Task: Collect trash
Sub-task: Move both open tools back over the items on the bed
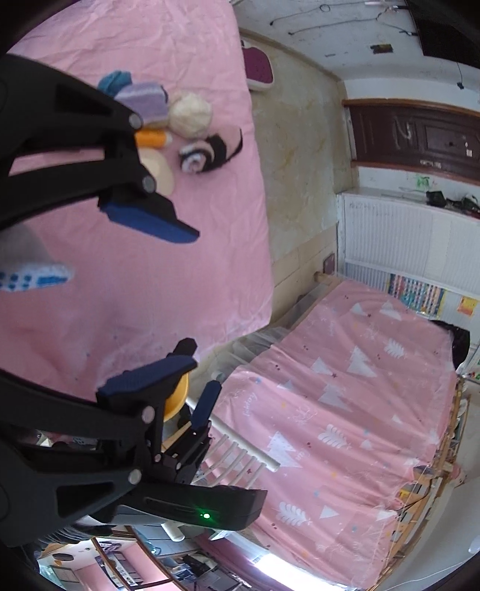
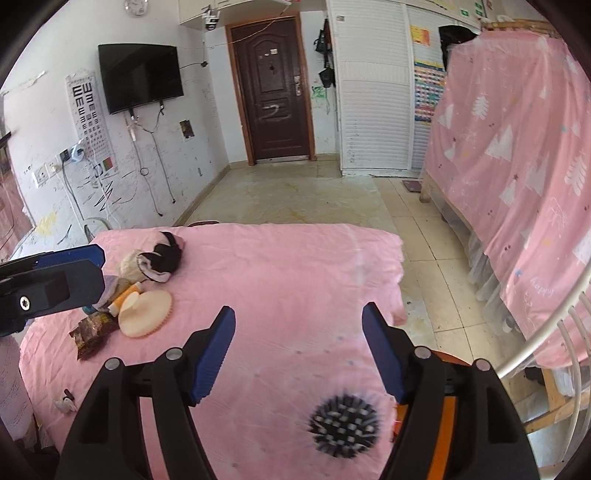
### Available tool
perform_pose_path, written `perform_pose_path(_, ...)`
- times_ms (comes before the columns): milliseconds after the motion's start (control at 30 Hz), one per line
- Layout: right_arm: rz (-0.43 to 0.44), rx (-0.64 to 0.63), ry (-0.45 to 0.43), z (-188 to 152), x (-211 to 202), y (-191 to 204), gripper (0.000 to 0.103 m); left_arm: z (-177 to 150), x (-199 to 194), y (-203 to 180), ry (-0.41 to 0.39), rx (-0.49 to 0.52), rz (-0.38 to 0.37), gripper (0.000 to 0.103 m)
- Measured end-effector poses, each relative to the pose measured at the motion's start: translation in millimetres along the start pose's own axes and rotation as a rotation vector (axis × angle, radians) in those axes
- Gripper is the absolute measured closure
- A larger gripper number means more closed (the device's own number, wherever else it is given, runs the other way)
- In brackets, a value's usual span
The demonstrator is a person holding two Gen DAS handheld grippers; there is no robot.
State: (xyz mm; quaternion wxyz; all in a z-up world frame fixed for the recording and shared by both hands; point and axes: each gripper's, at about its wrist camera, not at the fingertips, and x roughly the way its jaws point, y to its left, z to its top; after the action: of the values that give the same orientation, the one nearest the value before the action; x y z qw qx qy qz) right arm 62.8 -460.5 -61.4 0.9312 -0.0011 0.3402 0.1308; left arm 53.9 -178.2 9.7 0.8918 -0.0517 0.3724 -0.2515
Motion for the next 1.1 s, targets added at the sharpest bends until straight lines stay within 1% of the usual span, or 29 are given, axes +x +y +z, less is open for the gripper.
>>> perform_pose_path(200, 0.017, -0.066, 0.012, 15, 15, 38, 0.040, -4, -14, 36, -0.017, -0.051, 0.033, 0.042)
perform_pose_path(333, 0.027, -0.102, 0.015, 24, 23, 58, 0.039, -10, -21, 63, -0.023, -0.079, 0.094, 0.042)
perform_pose_path(500, 0.024, -0.146, 0.031, 35, 38, 76, 0.037, -15, -23, 100, -0.005, -0.142, 0.140, 0.042)
perform_pose_path(667, 0.030, -0.179, 0.048, 47, 55, 90, 0.037, -18, -26, 127, 0.003, -0.177, 0.174, 0.042)
perform_pose_path(867, 0.052, -0.196, 0.072, 55, 80, 105, 0.037, -26, -16, 144, 0.052, -0.190, 0.190, 0.042)
perform_pose_path(1100, 0.100, -0.185, 0.091, 64, 100, 118, 0.036, -36, 5, 149, 0.112, -0.183, 0.188, 0.042)
